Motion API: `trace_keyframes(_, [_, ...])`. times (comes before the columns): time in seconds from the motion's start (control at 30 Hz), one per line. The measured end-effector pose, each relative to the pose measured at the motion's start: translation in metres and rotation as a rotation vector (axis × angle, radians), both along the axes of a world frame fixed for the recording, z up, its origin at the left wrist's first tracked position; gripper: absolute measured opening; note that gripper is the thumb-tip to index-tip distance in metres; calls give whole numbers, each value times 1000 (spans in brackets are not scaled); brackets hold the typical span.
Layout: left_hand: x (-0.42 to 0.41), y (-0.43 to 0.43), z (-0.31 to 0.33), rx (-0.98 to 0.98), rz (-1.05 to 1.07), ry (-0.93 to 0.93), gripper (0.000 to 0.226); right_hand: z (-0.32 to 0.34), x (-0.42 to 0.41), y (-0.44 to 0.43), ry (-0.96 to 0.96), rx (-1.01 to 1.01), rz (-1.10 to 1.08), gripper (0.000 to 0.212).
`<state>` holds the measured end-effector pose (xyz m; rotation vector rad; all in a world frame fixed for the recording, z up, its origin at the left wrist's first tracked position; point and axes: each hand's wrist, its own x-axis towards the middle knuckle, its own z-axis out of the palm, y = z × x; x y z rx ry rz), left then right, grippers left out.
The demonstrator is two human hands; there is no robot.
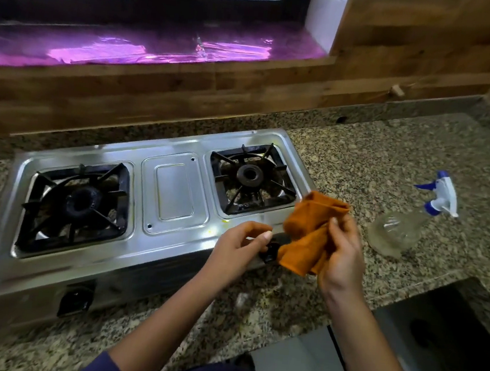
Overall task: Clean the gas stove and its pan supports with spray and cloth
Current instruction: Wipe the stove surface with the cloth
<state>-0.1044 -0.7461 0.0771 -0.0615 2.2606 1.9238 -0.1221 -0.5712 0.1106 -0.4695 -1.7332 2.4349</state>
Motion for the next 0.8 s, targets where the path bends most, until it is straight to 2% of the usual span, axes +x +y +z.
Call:
trace_keyframes(0.1, [1, -5, 2, 64, 2, -3, 24, -6, 11, -31, -97, -287, 83, 24])
trace_keyframes(0.23, [9, -24, 1, 97, -52, 5, 29, -4, 27, -57, -138, -414, 195, 29])
trace_keyframes(0.3, [14, -29, 0, 132, -48, -4, 33, -5, 30, -59, -119, -344, 236, 29])
trace_keyframes(0.4, [20, -34, -3, 189, -28, -21, 34, -5, 32, -59, -107, -73, 255, 24])
trace_keyframes(0.47, [25, -33, -2, 232, -41, -71, 32, -5, 33, -58, -122, 38, 261, 20])
trace_keyframes(0.6, [36, -29, 0, 334, -60, -249, 40, -13, 38, -64, -196, 72, 296, 13])
trace_keyframes(0.67, [42, -29, 1, 321, -79, -261, 40, -21, 41, -69, -261, 108, 316, 13])
trace_keyframes(0.73, [46, -33, -1, 313, -16, -258, 34, -30, 42, -76, -293, 162, 345, 13])
trace_keyframes(0.8, [49, -40, -4, 317, 153, -250, 28, -36, 40, -81, -278, 263, 375, 11])
